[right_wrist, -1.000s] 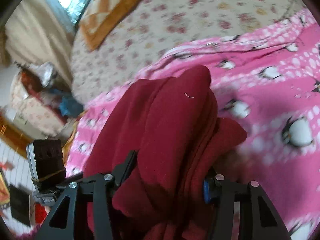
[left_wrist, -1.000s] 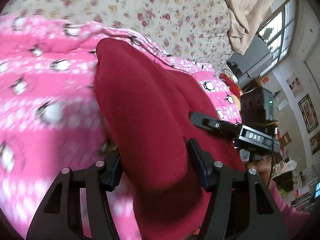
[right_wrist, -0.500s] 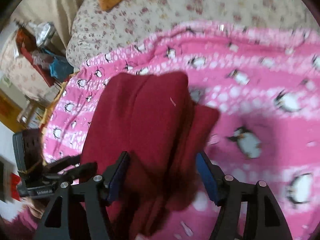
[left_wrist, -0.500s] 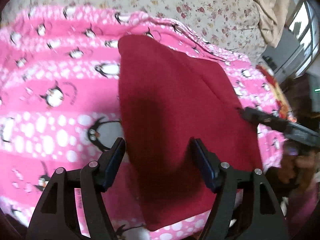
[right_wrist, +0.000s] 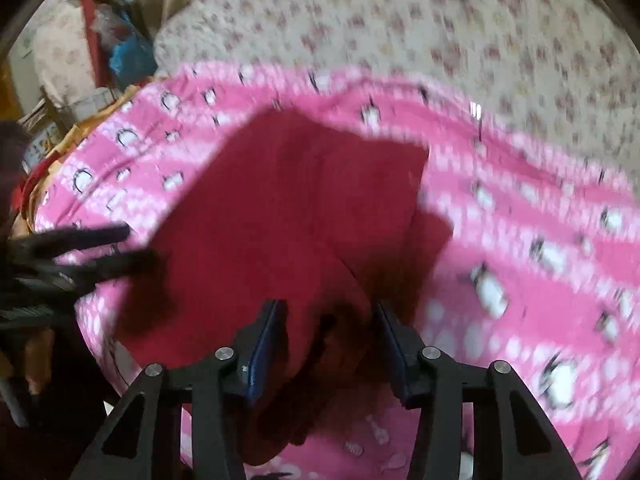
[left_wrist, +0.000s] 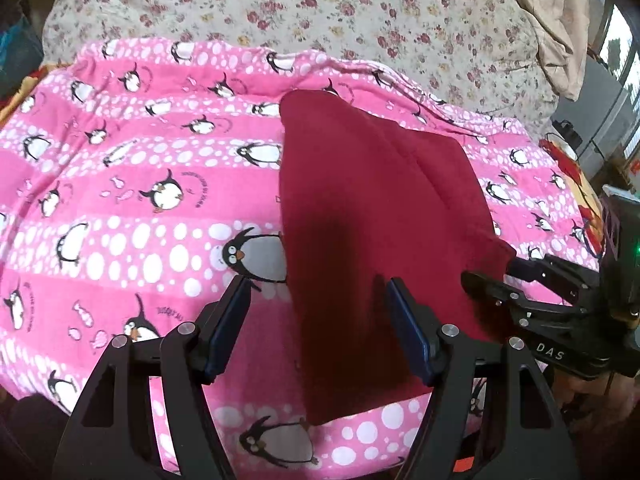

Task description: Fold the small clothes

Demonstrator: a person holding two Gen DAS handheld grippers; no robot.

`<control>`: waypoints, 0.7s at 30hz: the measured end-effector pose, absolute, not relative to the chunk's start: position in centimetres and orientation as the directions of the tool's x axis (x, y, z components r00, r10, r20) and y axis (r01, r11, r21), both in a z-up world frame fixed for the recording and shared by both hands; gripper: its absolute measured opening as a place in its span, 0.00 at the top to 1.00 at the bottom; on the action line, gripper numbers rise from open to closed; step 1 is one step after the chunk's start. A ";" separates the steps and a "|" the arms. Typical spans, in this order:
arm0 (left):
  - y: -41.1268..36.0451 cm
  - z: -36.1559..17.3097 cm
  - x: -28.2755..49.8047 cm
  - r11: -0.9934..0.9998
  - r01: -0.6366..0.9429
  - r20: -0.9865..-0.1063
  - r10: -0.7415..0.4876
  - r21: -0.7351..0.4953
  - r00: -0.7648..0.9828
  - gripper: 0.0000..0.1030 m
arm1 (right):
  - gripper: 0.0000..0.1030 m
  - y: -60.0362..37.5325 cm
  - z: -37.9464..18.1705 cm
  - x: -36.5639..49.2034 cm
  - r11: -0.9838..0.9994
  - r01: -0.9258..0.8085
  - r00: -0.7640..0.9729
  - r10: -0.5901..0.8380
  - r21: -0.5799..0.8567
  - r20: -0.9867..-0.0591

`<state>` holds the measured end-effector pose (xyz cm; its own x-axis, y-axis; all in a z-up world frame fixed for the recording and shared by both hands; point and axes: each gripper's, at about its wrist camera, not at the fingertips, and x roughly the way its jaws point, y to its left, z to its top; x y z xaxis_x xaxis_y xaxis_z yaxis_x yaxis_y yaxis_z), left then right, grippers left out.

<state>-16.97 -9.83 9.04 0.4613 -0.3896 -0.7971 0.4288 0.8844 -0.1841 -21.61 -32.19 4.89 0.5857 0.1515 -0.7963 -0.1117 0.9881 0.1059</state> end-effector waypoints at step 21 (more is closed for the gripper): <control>-9.1 12.2 -21.6 0.901 0.419 -0.737 -0.356 -0.108 0.575 0.32 | 0.28 -32.0 9.8 -27.8 0.980 0.011 0.717 0.129 0.196 -0.685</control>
<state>-21.59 -9.15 12.19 0.5748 -0.3557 -0.7370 0.4195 0.9013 -0.1079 -27.77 -32.05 9.83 0.7166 0.1291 -0.6854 0.0112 0.9805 0.1963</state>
